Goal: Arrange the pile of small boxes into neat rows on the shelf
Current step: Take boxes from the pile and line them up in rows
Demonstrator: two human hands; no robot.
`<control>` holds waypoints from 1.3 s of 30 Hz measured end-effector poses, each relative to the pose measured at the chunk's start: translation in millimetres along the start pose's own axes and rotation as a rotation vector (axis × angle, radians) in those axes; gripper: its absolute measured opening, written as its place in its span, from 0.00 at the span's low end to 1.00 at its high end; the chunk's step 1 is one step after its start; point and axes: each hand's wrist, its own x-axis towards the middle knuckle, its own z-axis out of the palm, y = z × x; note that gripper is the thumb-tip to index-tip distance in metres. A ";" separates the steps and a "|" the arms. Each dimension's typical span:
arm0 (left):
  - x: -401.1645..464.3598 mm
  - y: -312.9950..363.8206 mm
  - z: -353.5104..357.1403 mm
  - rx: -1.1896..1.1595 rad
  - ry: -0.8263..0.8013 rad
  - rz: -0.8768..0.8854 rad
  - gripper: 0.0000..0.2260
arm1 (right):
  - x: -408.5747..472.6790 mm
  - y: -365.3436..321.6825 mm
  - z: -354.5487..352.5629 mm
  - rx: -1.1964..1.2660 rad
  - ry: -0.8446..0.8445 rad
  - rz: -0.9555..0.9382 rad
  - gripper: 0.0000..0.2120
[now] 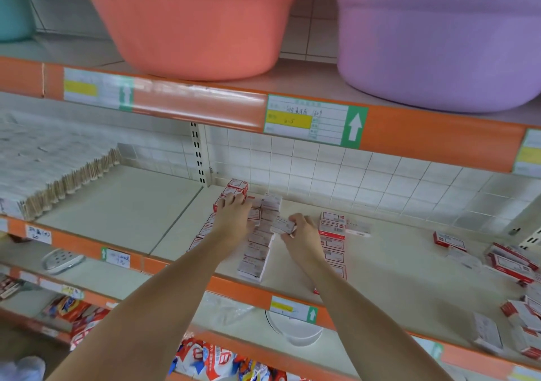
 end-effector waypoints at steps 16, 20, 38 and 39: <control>20.4 -29.9 -1.5 -0.100 0.066 0.165 0.24 | 21.2 -14.9 17.7 -0.041 0.013 -0.001 0.21; 27.2 -32.3 -3.2 -0.101 0.055 0.166 0.23 | 28.9 -16.1 18.1 -0.070 -0.002 -0.006 0.22; 30.8 -35.8 -7.9 -0.307 0.039 0.137 0.20 | 46.4 -25.5 28.1 -0.261 -0.025 -0.018 0.17; 30.0 -36.2 -8.5 -0.326 0.033 0.130 0.20 | 46.4 -26.1 27.5 -0.271 -0.031 -0.016 0.17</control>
